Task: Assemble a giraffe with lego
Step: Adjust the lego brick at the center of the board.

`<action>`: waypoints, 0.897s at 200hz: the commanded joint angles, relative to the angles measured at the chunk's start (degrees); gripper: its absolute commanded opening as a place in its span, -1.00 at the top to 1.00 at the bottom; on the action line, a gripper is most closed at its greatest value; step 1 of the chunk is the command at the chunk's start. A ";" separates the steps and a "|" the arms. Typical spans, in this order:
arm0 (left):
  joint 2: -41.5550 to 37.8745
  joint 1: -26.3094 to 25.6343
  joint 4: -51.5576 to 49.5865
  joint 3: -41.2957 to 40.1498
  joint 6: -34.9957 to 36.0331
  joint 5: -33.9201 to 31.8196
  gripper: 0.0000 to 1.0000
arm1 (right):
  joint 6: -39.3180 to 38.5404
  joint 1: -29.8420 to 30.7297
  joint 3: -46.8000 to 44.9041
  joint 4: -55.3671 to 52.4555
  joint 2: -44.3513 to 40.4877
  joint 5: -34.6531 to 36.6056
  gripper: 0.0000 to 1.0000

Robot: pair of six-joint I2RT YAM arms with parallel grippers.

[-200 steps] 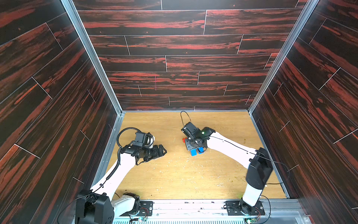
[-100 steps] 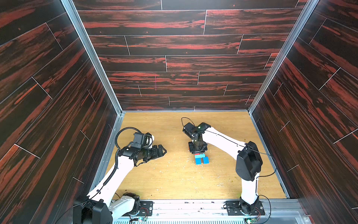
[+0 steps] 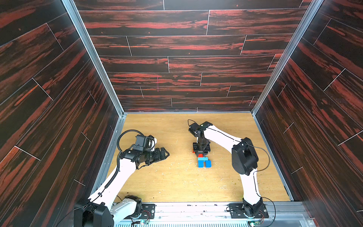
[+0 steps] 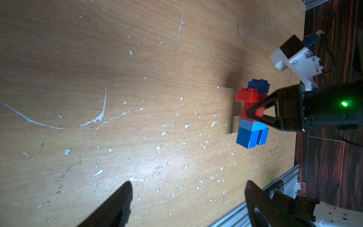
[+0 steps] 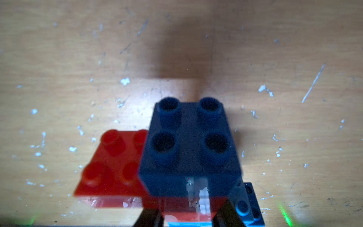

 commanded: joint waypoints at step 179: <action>-2.10 -0.37 -1.47 -0.20 0.75 -1.42 -0.81 | -6.17 -1.01 6.67 -4.18 9.01 -0.48 0.29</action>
